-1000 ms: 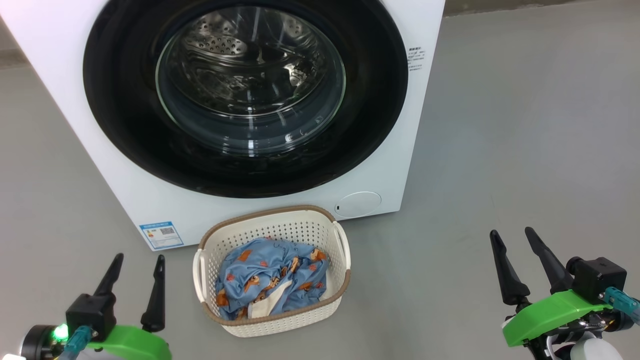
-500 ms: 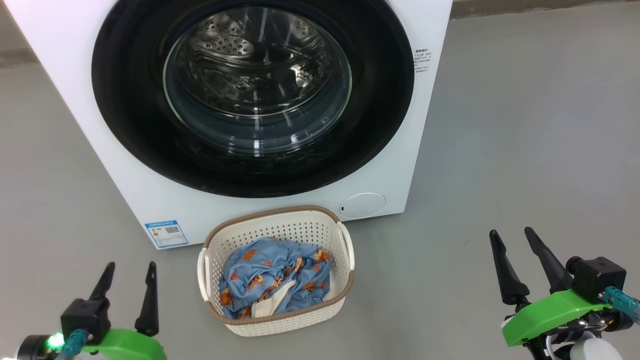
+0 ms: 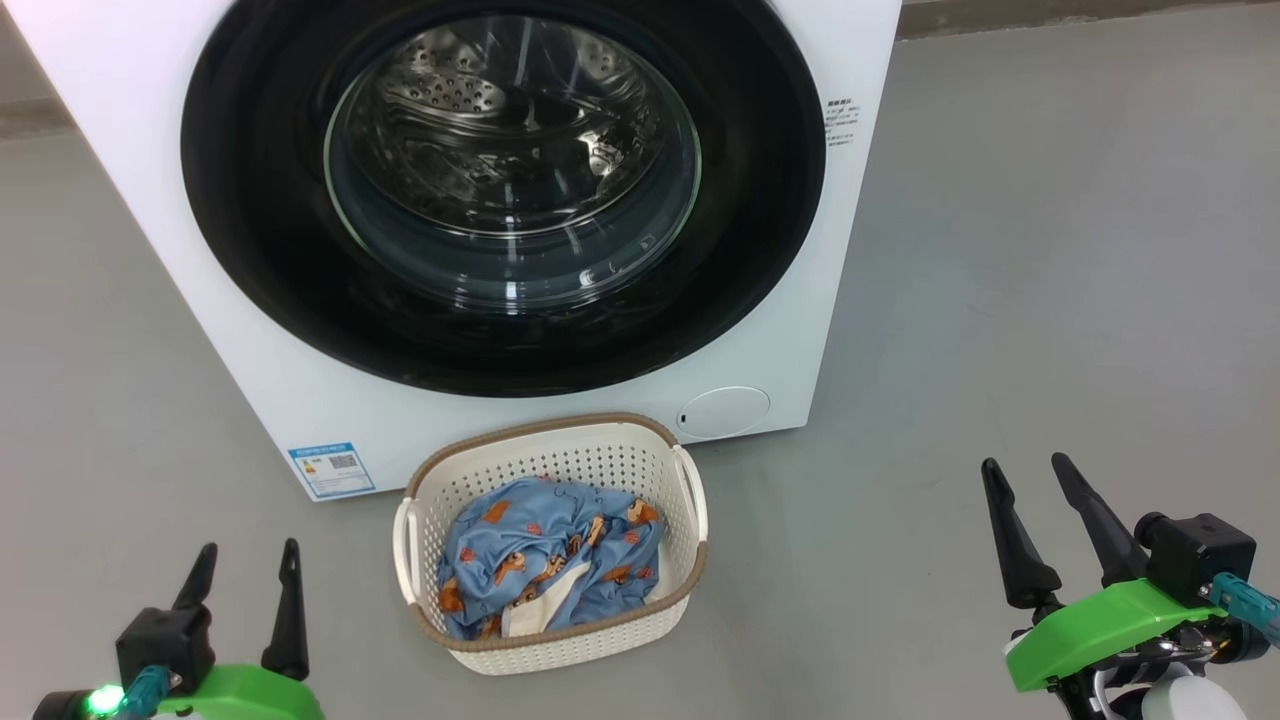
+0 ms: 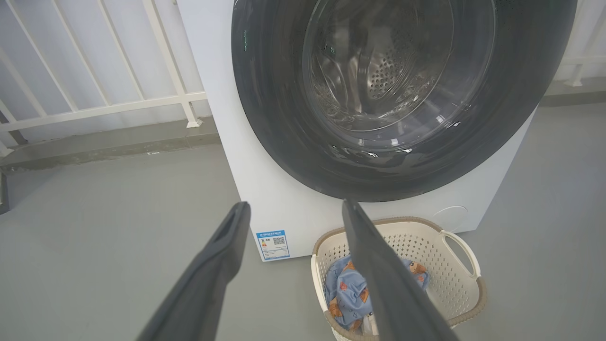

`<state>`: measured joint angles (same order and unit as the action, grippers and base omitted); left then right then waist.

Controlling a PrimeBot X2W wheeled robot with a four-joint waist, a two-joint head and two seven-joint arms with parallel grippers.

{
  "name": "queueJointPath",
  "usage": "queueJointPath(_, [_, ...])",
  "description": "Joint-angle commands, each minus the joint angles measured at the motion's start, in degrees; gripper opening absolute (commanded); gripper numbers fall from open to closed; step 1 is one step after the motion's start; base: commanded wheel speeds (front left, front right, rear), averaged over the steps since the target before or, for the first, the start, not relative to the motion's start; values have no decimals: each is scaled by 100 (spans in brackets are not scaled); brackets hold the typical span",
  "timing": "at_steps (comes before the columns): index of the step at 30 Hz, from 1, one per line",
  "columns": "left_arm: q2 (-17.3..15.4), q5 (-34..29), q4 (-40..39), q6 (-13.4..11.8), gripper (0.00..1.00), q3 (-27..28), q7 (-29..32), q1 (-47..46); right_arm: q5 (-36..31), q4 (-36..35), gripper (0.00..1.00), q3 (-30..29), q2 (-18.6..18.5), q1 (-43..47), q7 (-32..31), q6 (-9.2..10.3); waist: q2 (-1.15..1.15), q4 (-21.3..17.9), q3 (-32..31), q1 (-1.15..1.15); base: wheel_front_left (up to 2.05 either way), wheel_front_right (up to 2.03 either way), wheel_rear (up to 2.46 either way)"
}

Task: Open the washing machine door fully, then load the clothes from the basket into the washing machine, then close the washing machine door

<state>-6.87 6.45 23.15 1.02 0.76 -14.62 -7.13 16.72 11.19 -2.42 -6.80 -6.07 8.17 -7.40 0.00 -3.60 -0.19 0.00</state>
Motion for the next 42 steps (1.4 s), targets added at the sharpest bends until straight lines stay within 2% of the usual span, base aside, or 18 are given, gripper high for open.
queueJointPath(1, [-126, 45, -127, -10, 100, 222, -38, -301, -63, -167, 100, 113, -15, -128, 40, -9, 0, 2, -4, 0, 0, 0, 0])
queueJointPath(34, [-225, -36, -187, 39, 100, 188, -38, -345, -23, -121, 100, 71, 5, -102, 93, -9, 0, 11, -10, 0, 0, 0, 0])
queueJointPath(42, [-211, -48, -237, 57, 100, 143, -38, -342, -46, -140, 100, 76, -2, -105, 72, -9, 0, 18, 12, 0, 37, 36, -73])
